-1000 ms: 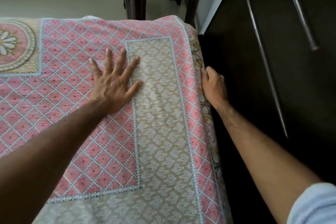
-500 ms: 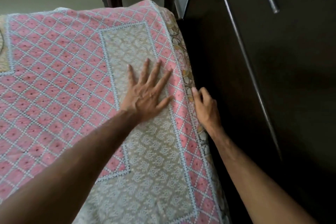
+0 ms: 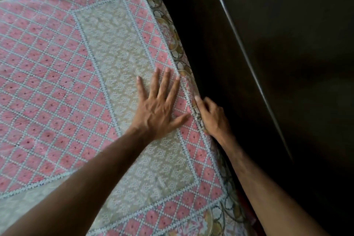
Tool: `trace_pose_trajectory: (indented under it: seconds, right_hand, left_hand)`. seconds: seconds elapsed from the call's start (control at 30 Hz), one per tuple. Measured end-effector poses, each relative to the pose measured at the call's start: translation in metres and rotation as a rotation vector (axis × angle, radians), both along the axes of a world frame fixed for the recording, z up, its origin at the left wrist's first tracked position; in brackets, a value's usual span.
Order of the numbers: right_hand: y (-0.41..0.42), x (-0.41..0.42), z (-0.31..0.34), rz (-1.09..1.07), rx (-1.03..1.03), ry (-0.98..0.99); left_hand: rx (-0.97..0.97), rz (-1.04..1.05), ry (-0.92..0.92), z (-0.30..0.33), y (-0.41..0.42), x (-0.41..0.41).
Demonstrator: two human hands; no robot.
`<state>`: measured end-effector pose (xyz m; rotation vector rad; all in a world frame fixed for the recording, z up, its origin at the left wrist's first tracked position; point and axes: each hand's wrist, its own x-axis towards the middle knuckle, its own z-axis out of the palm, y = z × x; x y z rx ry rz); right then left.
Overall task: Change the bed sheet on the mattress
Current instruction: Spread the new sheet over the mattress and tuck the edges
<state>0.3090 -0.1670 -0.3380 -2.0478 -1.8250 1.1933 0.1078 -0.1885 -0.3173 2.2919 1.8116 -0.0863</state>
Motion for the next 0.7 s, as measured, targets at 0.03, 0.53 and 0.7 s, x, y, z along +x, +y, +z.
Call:
trace_pose_trajectory:
  seconds: [0.03, 0.53, 0.7]
  right_hand:
    - [-0.011, 0.005, -0.001, 0.029, 0.116, 0.045]
    - [-0.121, 0.055, 0.015, -0.011, 0.082, 0.081]
    - [-0.146, 0.062, 0.008, 0.019, 0.258, 0.122]
  left_hand:
    - [-0.005, 0.013, 0.008, 0.001, -0.001, 0.002]
    - [-0.008, -0.182, -0.016, 0.003, -0.067, 0.044]
    - [-0.02, -0.147, 0.009, 0.002, -0.08, 0.06]
